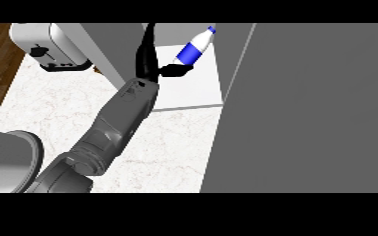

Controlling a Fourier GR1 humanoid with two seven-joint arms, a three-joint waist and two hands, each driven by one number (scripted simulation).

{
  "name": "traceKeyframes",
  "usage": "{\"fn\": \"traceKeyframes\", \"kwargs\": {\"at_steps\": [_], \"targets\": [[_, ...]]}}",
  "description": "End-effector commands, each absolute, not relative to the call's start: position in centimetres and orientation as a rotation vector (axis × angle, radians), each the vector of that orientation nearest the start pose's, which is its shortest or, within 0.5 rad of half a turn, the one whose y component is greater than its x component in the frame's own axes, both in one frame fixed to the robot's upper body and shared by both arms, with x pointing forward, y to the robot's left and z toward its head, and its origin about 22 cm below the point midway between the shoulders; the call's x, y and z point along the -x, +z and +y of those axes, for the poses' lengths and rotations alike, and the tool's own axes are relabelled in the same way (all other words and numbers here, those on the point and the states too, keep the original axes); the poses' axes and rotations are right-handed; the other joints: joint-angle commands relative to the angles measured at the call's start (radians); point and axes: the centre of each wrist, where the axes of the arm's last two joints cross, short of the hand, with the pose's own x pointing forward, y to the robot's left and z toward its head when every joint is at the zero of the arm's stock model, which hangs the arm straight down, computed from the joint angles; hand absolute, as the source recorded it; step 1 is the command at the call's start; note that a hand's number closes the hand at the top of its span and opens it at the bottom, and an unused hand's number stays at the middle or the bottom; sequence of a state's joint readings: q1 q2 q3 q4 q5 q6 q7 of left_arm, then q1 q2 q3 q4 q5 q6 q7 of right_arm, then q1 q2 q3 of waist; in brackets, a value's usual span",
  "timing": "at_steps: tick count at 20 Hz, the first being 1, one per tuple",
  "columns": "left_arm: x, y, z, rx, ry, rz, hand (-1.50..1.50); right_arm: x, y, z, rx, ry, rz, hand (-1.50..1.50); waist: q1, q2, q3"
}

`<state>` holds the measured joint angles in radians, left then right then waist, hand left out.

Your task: Pick up the bottled water, place it into the cabinet and close the cabinet

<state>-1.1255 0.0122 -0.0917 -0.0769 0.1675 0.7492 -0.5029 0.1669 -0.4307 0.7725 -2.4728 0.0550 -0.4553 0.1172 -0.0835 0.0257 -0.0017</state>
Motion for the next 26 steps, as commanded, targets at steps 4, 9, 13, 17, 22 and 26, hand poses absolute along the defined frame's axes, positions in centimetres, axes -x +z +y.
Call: {"fn": "traceKeyframes", "kwargs": {"at_steps": [4,9,13,17,22,26], "targets": [[-42.5,1.8,11.6,-0.371,-0.113,-1.862,1.5,-8.5,16.5,-16.2,-0.373,0.24,-1.995,-1.5,0.012,-0.004,-0.002],[-42.2,1.8,11.0,-0.143,-0.005,-1.94,1.5,-9.1,16.9,-16.5,-0.372,0.258,-1.994,-1.5,0.012,-0.006,-0.001],[-42.4,2.4,10.7,-0.004,0.001,-1.933,1.5,-9.2,16.4,-16.0,-0.324,0.239,-1.966,-1.5,0.04,-0.019,0.0],[-41.5,0.9,11.4,0.156,-0.003,-1.914,1.5,-7.7,16.7,-16.7,-0.307,0.215,-1.977,-1.5,0.057,-0.03,0.001],[-41.2,1.7,10.7,0.336,-0.031,-1.851,1.5,-8.3,16.7,-16.4,-0.261,0.2,-1.995,-1.5,0.081,-0.039,0.001],[-39.6,0.5,11.4,0.413,-0.014,-1.845,1.5,-7.7,17.4,-17.2,-0.247,0.22,-1.993,-1.5,0.096,-0.043,0.001]]}}
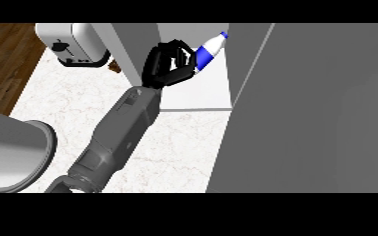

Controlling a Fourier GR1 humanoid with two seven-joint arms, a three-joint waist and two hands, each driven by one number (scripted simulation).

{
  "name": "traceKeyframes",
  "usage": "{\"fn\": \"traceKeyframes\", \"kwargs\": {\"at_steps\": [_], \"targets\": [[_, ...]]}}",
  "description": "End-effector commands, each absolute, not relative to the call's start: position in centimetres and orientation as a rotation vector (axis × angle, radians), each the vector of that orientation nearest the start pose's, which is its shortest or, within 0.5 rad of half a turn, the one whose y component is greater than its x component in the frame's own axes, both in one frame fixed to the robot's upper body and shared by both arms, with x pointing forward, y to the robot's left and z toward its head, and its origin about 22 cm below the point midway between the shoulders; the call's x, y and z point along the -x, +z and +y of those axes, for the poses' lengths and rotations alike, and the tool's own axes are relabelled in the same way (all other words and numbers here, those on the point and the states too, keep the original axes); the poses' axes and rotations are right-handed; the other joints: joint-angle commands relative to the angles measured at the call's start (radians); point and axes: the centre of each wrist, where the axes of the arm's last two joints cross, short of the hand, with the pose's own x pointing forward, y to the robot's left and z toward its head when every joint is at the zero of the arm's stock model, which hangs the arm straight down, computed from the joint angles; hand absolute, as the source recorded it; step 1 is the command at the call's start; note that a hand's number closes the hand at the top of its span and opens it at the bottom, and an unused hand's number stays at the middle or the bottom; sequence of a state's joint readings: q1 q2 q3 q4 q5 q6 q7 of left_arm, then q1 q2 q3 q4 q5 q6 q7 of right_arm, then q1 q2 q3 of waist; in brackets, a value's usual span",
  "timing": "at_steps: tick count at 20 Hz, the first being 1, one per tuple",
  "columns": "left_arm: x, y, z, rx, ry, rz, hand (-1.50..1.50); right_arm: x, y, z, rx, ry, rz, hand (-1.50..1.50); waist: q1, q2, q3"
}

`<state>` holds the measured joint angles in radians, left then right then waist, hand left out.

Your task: Pick up the bottled water, place it into the cabinet and close the cabinet

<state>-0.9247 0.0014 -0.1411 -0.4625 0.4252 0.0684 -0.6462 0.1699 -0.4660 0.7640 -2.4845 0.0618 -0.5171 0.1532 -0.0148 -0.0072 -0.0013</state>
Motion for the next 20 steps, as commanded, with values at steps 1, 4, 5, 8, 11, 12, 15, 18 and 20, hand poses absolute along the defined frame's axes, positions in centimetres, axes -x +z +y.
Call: {"fn": "traceKeyframes", "kwargs": {"at_steps": [1,4,5,8,11,12,15,18,20], "targets": [[-38.3,-0.4,10.9,0.422,0.005,-1.844,1.5,-8.2,17.1,-16.8,-0.262,0.23,-1.992,-1.5,0.022,-0.008,0.0],[-37.2,0.3,10.9,0.461,0.047,-1.843,1.5,-8.7,17.1,-17.1,-0.212,0.22,-1.984,-1.5,0.052,-0.017,0.0],[-36.7,-0.2,12.1,0.465,0.065,-1.855,1.5,-9.2,16.7,-16.9,-0.229,0.229,-1.985,-1.5,0.06,-0.014,0.001],[-34.9,-0.6,13.5,0.479,0.078,-1.83,1.5,-8.5,16.7,-17.2,-0.233,0.271,-1.972,-1.5,0.057,-0.016,0.001],[-32.4,-1.0,14.7,0.501,0.085,-1.807,1.5,-7.9,16.7,-17.0,-0.25,0.281,-1.953,-1.5,0.051,-0.016,0.001],[-31.7,-0.3,14.5,0.506,0.071,-1.815,1.5,-8.4,17.0,-17.0,-0.241,0.289,-1.947,1.5,0.061,-0.016,0.0],[-28.6,-0.8,16.1,0.52,0.076,-1.828,1.5,-8.3,17.7,-17.3,-0.299,0.396,-1.93,1.5,0.067,-0.014,0.0],[-25.3,-0.9,18.3,0.552,0.093,-1.812,1.5,-7.9,17.2,-16.6,-0.428,0.465,-1.87,1.5,0.067,-0.011,0.002],[-24.6,0.0,19.7,0.521,0.119,-1.819,1.5,-7.5,17.8,-15.9,-0.512,0.534,-1.851,1.5,0.065,-0.009,0.0]]}}
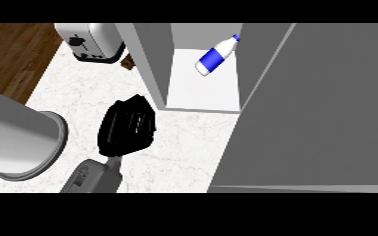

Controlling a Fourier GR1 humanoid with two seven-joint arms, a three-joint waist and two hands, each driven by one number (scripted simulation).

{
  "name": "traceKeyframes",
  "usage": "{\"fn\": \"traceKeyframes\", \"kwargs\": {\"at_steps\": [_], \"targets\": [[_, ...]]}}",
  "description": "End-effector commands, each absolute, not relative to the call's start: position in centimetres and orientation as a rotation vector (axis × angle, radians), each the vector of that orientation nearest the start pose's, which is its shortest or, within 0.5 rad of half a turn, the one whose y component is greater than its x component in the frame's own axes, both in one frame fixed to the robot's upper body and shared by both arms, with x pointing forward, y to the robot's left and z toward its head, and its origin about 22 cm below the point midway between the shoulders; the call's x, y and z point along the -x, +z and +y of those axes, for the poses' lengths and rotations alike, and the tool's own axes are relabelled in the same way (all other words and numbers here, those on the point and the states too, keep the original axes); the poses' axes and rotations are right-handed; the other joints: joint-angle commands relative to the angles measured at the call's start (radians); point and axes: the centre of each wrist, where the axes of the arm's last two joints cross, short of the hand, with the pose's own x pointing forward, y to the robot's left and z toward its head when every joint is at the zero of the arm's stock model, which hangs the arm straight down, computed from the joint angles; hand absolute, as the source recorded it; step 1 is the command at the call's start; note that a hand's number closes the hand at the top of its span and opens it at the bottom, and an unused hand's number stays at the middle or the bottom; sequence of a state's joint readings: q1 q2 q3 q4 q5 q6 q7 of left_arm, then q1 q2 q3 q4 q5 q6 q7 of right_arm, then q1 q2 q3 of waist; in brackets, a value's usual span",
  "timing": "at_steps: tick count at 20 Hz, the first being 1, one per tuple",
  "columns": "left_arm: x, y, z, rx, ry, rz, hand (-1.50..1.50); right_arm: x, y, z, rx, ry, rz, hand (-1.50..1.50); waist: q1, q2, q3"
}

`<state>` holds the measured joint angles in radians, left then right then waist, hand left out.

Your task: Pick up the bottled water, place it into the cabinet and close the cabinet

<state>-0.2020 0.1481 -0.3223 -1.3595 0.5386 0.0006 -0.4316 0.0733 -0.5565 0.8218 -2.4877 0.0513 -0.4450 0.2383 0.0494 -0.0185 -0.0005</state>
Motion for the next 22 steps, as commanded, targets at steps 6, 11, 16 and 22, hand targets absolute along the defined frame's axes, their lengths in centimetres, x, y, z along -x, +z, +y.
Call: {"fn": "traceKeyframes", "kwargs": {"at_steps": [6,11,16,22], "targets": [[-19.1,1.6,23.9,0.483,0.123,-1.854,1.5,-7.6,18.2,-15.0,-0.563,0.554,-1.843,1.5,-0.006,0.004,-0.002],[-15.4,1.8,26.5,0.429,0.165,-1.851,1.5,-8.3,18.0,-12.9,-0.566,0.552,-1.849,1.5,-0.014,0.005,-0.004],[-13.9,4.4,28.5,0.428,0.151,-1.884,1.5,-10.9,19.7,-9.9,-0.541,0.551,-1.919,1.5,-0.012,0.01,-0.004],[-12.0,4.1,31.5,0.418,0.203,-1.896,1.5,-15.1,21.6,-5.9,-0.51,0.476,-1.897,1.5,-0.027,0.018,-0.001]]}}
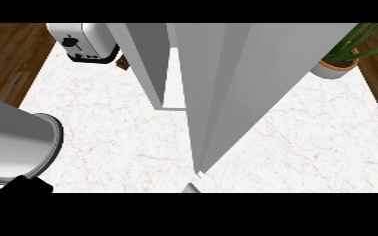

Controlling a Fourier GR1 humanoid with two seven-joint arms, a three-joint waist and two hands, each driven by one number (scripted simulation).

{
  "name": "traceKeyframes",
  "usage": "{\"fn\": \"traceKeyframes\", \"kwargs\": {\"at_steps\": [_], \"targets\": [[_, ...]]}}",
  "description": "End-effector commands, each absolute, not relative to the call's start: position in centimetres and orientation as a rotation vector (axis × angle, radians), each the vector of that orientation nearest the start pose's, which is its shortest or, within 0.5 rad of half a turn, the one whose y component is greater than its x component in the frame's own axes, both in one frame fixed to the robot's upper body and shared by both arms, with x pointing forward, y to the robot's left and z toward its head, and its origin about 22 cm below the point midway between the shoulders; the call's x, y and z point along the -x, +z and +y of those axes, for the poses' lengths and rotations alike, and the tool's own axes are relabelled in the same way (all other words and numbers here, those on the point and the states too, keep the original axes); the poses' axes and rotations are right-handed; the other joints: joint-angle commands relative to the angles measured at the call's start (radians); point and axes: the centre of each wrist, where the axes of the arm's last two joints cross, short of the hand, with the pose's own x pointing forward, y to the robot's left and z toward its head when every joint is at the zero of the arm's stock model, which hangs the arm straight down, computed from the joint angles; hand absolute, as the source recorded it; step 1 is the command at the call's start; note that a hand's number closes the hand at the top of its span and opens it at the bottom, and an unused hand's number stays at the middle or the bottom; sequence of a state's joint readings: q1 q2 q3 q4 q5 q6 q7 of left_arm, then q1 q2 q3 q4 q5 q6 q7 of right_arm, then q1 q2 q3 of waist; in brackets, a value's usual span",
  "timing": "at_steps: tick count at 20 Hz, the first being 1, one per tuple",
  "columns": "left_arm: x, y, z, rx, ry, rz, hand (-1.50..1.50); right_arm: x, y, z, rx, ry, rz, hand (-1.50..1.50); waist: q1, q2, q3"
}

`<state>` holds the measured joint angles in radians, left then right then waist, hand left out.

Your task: Pick up the bottled water, place it into the cabinet and close the cabinet

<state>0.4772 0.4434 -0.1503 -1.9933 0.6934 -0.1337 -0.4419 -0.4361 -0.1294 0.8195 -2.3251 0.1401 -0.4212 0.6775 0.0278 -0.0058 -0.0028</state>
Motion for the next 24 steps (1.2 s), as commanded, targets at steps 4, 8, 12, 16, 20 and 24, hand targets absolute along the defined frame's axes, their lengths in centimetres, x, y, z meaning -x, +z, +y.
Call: {"fn": "traceKeyframes", "kwargs": {"at_steps": [4,8,12,16,20,24], "targets": [[-11.2,6.1,32.1,0.409,0.199,-1.913,1.5,-18.4,24.1,-6.2,-0.508,0.422,-1.88,1.5,-0.002,0.008,0.002],[-10.0,4.2,34.0,0.38,0.186,-1.9,1.5,-22.5,24.3,-4.9,-0.461,0.405,-1.888,1.5,-0.003,0.007,0.002],[-9.1,4.9,35.2,0.398,0.214,-1.888,1.5,-26.5,23.6,-4.7,-0.455,0.41,-1.842,1.5,-0.002,0.009,0.002],[-8.5,4.5,37.3,0.375,0.2,-1.902,1.5,-29.5,23.9,-4.6,-0.416,0.436,-1.83,1.5,-0.006,0.007,0.002],[-9.0,4.9,34.8,0.385,0.205,-1.905,1.5,-33.1,23.1,-5.4,-0.394,0.418,-1.796,1.5,-0.009,0.008,0.003],[-8.7,5.9,36.0,0.39,0.2,-1.883,1.5,-36.1,21.1,-4.4,-0.339,0.439,-1.763,1.5,0.006,0.012,0.003]]}}
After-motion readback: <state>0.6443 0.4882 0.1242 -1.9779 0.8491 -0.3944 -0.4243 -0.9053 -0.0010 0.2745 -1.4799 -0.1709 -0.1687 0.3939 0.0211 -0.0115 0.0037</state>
